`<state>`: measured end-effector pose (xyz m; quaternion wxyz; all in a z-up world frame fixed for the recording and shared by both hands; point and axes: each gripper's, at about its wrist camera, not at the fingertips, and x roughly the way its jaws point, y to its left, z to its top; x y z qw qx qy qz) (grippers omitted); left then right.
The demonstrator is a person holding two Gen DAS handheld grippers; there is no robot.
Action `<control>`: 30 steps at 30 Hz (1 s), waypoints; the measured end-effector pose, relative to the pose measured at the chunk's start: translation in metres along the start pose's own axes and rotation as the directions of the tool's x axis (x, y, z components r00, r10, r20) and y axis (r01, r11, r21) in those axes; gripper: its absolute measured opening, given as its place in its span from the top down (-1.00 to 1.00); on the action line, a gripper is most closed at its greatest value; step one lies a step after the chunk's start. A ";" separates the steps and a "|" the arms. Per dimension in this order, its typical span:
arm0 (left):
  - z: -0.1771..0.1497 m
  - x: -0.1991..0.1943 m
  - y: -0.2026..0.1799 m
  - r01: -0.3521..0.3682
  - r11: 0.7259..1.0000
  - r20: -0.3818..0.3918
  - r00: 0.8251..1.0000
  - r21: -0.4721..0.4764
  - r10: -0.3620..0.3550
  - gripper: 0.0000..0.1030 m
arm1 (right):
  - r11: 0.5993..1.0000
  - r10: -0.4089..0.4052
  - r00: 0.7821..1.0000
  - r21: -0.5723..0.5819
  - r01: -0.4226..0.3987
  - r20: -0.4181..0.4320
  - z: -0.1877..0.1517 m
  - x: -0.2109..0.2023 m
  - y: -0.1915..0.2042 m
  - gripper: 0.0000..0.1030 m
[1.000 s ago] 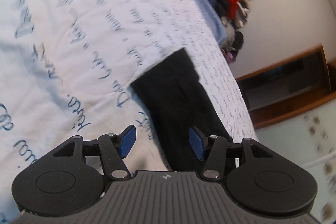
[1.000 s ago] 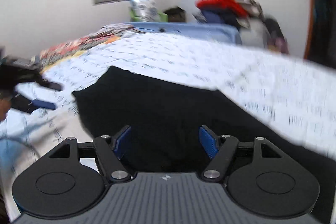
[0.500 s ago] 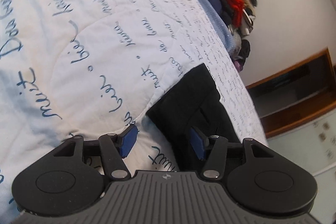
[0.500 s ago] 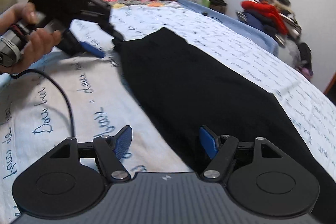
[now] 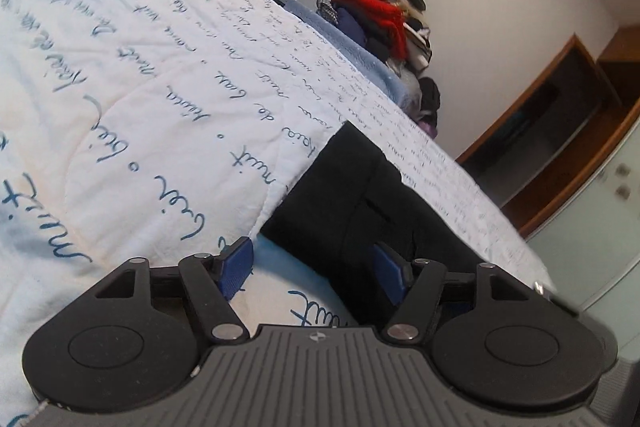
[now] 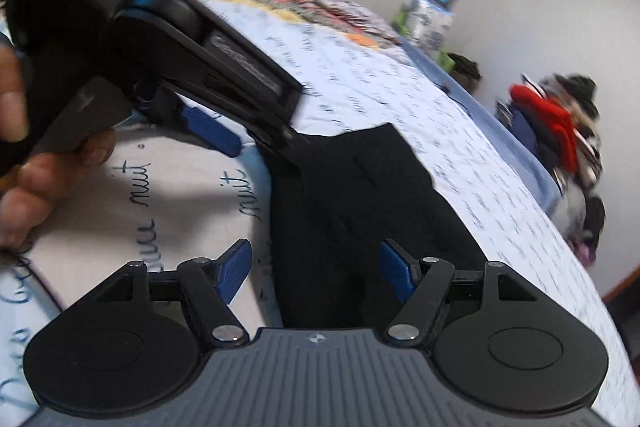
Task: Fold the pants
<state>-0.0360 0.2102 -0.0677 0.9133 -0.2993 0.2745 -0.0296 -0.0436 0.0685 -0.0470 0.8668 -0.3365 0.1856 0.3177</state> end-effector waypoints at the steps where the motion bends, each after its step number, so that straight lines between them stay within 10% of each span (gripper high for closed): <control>1: 0.000 0.001 -0.001 0.004 1.000 0.000 1.000 0.001 -0.004 -0.44 | 1.000 -0.002 1.000 -0.021 0.002 0.008 0.001 0.003 0.001 -0.36; 30: 0.000 0.006 0.000 0.043 0.999 0.005 0.999 0.007 -0.043 -0.64 | 0.994 -0.082 0.995 0.076 0.078 0.058 -0.002 0.029 -0.008 -0.93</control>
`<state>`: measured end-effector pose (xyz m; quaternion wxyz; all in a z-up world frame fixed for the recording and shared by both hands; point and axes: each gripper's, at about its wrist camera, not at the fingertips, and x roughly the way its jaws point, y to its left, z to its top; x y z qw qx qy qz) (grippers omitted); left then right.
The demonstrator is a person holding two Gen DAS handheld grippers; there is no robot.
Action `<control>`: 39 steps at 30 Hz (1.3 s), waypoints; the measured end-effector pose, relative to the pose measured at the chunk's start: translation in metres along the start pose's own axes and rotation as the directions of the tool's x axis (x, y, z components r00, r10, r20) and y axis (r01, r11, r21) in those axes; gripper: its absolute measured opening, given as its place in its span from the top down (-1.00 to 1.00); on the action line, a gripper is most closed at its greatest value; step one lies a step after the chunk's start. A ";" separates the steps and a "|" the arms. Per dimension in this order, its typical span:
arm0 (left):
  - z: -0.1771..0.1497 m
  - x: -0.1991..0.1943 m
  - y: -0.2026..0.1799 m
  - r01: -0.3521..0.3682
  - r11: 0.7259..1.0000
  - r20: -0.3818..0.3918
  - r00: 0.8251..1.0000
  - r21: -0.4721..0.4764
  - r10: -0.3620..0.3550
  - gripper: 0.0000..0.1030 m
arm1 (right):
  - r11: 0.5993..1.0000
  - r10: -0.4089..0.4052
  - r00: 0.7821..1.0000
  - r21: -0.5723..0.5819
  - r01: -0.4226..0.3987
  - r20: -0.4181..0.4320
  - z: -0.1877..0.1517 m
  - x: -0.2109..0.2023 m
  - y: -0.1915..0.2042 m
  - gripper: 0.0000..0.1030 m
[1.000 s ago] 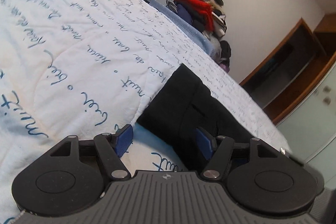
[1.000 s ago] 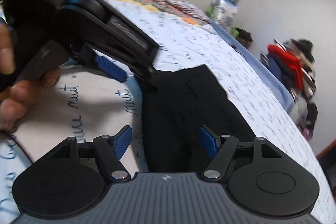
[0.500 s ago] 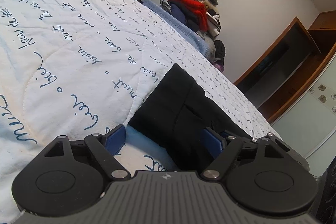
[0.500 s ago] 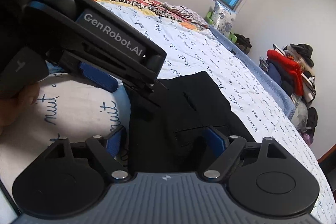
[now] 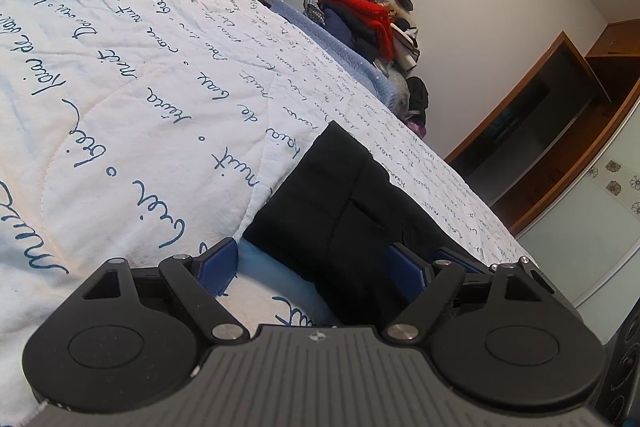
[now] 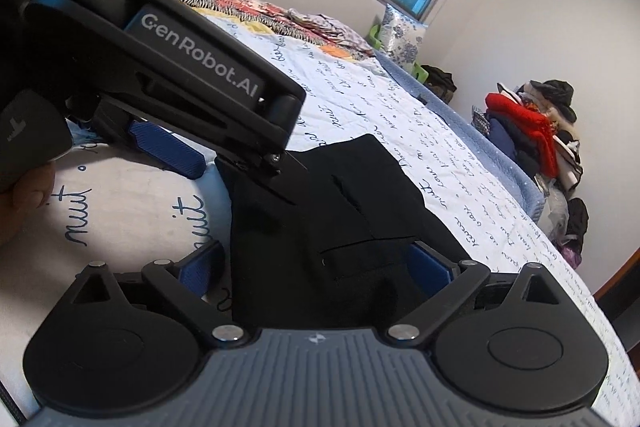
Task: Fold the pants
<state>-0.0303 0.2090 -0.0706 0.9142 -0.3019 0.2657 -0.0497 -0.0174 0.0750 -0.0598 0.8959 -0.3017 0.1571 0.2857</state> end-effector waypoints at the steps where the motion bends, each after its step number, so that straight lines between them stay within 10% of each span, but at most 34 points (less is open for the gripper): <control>1: 0.000 0.000 0.000 0.000 1.000 0.000 1.000 0.001 0.000 -0.64 | 1.000 -0.001 1.000 0.006 0.001 0.002 -0.001 0.000 0.000 -0.93; 20: 0.003 -0.005 0.017 0.079 0.990 0.042 0.996 -0.117 -0.074 -0.64 | 0.976 -0.086 0.995 -0.193 0.096 0.057 0.005 -0.006 0.028 -0.88; 25: 0.005 -0.008 0.025 0.122 0.979 0.065 0.992 -0.165 -0.113 -0.64 | 0.987 -0.056 0.998 -0.151 0.057 0.010 0.009 -0.002 0.023 0.25; 34: 0.005 -0.006 0.025 0.126 0.978 0.068 0.991 -0.168 -0.116 -0.64 | 0.941 -0.088 0.995 -0.323 0.097 0.042 0.016 0.008 0.049 0.25; 39: 0.005 -0.006 0.026 0.129 0.977 0.070 0.990 -0.172 -0.119 -0.64 | 0.959 -0.038 0.999 -0.281 0.041 0.016 0.017 0.012 0.047 0.57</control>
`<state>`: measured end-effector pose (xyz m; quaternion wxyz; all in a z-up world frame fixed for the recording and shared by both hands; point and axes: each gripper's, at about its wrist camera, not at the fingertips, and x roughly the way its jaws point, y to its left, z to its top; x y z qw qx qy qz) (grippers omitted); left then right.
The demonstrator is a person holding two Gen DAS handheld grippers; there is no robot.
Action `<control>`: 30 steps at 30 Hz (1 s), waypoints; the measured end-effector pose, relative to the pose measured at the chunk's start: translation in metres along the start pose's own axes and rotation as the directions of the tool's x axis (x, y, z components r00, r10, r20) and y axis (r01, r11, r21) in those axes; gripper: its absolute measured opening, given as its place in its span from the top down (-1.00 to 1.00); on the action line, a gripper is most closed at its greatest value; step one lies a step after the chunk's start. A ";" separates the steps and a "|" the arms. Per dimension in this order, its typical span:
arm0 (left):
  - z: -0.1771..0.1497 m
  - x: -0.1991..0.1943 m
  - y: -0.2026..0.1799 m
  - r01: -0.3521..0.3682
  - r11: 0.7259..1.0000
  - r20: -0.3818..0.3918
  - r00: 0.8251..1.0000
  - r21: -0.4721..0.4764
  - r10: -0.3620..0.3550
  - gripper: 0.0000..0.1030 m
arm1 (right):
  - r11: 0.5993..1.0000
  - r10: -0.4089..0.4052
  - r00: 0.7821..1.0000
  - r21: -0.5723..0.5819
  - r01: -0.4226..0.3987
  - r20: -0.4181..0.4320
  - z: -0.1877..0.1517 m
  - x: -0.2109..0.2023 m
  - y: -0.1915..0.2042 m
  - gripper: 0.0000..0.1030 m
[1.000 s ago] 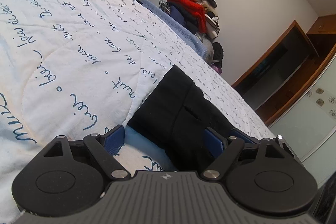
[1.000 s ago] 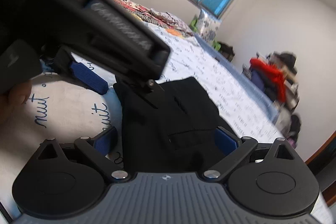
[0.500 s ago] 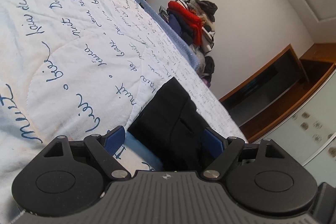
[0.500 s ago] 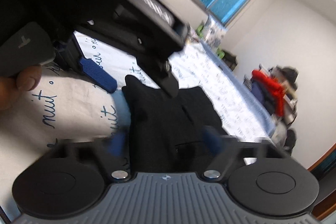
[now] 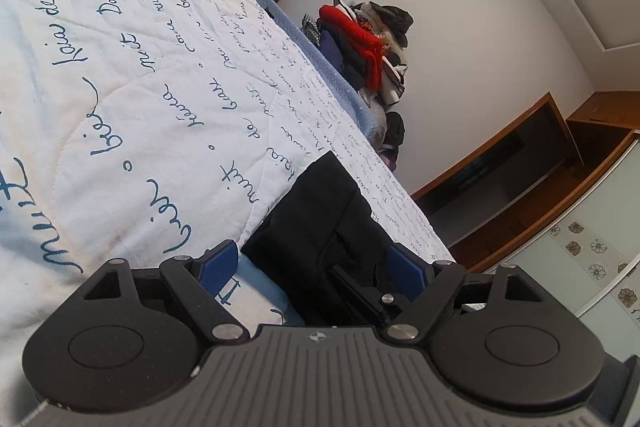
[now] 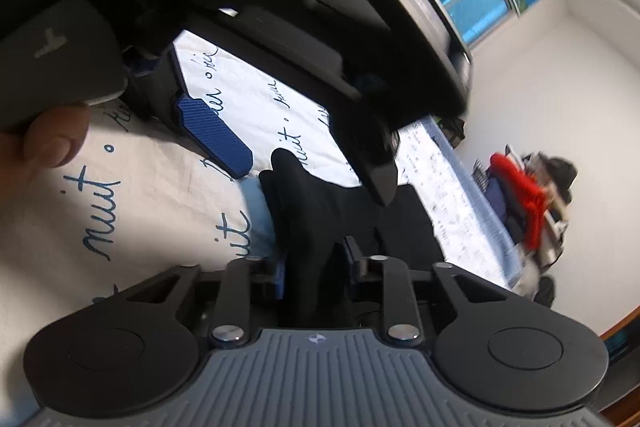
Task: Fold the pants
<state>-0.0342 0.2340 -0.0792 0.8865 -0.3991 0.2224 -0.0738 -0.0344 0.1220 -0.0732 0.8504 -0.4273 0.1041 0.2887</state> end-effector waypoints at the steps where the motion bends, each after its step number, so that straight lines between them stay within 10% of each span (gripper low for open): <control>1: 0.000 0.000 0.000 -0.001 1.000 0.000 1.000 0.000 0.001 -0.64 | 0.999 0.009 1.000 0.043 -0.009 0.000 0.000 -0.001 -0.003 0.59; 10: 0.016 0.010 -0.008 -0.003 0.997 -0.092 0.996 -0.081 -0.004 -0.87 | 0.887 -0.015 0.996 0.460 -0.026 0.085 -0.010 -0.025 -0.063 0.64; 22: 0.046 0.068 -0.038 0.124 0.982 -0.211 0.966 -0.140 -0.152 -0.86 | 0.841 -0.036 0.995 0.541 -0.018 0.089 -0.025 -0.027 -0.069 0.63; 26: 0.053 0.099 -0.039 0.030 0.993 -0.300 0.952 -0.115 -0.063 -0.82 | 0.850 -0.028 0.996 0.526 -0.018 0.080 -0.021 -0.027 -0.065 0.63; 30: 0.053 0.127 -0.034 -0.103 0.995 -0.379 0.921 -0.011 0.091 -0.26 | 0.874 -0.011 0.998 0.486 -0.021 0.063 -0.020 -0.020 -0.059 0.63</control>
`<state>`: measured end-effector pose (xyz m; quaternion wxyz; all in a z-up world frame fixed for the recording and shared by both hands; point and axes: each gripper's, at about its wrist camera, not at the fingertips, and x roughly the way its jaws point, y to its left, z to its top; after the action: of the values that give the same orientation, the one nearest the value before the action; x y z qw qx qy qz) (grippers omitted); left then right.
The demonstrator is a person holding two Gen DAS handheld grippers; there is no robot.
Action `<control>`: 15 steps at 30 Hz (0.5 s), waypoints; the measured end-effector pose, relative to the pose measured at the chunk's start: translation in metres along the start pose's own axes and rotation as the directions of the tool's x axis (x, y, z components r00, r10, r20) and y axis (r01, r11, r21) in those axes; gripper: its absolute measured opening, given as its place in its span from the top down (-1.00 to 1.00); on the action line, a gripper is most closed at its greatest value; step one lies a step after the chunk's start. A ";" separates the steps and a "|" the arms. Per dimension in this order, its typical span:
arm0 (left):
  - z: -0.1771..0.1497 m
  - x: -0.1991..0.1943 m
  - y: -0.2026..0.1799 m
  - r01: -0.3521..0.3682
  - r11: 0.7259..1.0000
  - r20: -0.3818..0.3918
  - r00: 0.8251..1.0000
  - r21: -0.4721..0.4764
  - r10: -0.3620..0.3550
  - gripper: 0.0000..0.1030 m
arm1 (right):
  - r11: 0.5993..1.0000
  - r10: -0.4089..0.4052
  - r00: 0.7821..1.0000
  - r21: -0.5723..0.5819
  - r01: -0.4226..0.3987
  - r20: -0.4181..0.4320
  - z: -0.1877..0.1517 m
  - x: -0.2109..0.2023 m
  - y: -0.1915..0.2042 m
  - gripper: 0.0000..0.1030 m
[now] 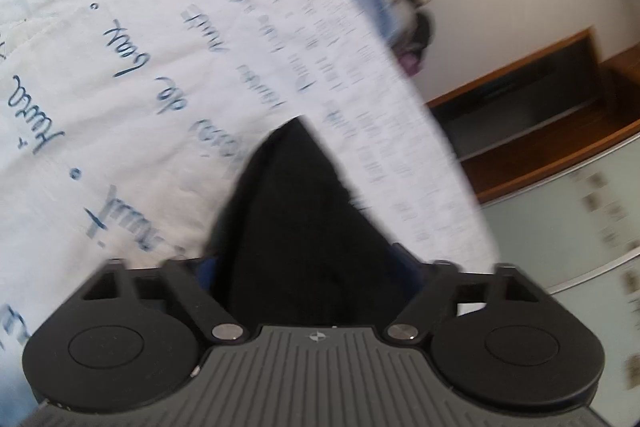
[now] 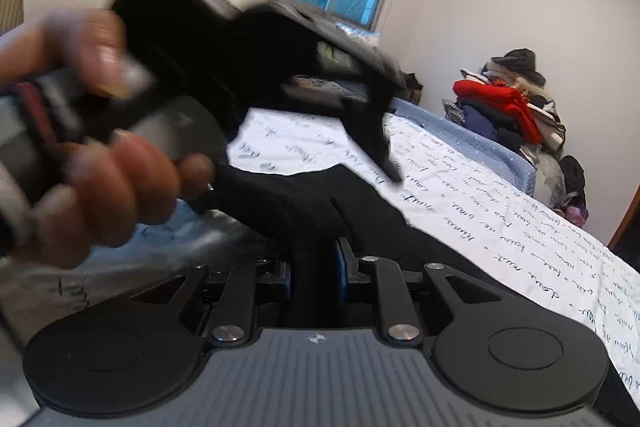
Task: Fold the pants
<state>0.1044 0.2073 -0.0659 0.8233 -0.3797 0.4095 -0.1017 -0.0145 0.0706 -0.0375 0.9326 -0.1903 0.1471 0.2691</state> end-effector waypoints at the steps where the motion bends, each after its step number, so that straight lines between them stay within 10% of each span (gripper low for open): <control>1: 0.001 0.001 0.000 -0.022 1.000 0.007 1.000 0.016 0.021 -0.08 | 1.000 -0.001 1.000 -0.010 0.001 -0.006 -0.001 0.002 0.002 0.63; 6: 0.002 0.006 -0.004 -0.079 0.992 0.020 0.997 0.093 0.078 0.45 | 0.998 0.010 0.998 -0.053 -0.013 -0.063 -0.003 0.011 0.010 0.64; 15: -0.008 -0.021 -0.056 -0.177 0.952 0.113 0.982 0.249 0.153 0.63 | 0.988 0.069 0.996 0.138 -0.061 -0.055 -0.002 -0.012 -0.016 0.55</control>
<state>0.0933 0.1743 -0.0164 0.8893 -0.2382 0.3845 -0.0671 -0.0155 0.0524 -0.0305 0.9294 -0.1289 0.1988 0.2829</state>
